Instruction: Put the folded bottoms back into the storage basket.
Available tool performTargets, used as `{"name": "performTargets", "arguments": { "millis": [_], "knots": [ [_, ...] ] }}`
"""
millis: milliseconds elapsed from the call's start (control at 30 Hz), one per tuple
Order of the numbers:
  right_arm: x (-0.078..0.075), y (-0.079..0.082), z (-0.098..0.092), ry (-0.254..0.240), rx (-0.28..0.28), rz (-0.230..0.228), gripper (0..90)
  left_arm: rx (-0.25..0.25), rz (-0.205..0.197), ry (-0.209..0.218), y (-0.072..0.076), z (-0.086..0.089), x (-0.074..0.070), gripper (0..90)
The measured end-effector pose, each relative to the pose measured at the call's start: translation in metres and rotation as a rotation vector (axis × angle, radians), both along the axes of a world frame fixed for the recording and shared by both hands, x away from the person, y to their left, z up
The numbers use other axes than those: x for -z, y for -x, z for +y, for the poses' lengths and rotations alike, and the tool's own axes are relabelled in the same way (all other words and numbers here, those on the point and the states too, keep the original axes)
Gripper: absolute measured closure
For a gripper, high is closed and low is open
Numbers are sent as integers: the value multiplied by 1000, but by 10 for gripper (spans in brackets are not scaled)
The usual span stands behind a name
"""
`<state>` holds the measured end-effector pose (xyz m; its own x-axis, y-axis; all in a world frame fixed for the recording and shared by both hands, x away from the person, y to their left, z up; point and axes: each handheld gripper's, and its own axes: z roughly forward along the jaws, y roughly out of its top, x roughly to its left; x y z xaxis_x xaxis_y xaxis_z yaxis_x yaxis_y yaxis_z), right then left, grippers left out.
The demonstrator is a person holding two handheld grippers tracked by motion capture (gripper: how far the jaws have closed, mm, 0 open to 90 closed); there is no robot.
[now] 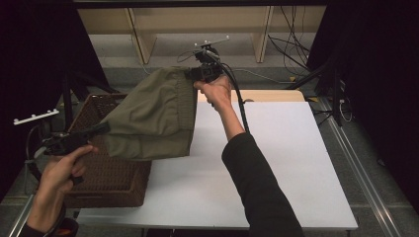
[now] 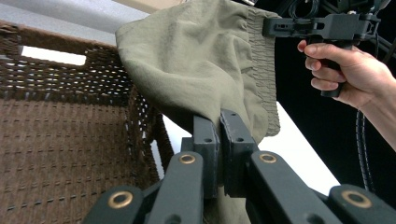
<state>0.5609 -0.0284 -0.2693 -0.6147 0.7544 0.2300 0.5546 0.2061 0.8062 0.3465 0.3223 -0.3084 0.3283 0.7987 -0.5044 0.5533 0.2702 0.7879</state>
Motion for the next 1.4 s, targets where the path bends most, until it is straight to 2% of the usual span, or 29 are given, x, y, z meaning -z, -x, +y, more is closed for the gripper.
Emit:
{"name": "performTargets", "arguments": {
  "millis": [867, 1200, 1400],
  "knots": [
    [-1, 4, 60, 5, -57, -6, 804, -64, -12, 14, 19, 50, -8, 855],
    [4, 7, 82, 3, -76, 5, 803, -92, 9, 32, 24, 76, -3, 855],
    [8, 9, 94, -4, -80, 5, 803, -104, 12, 19, 28, 84, -4, 855]
  ]
}}
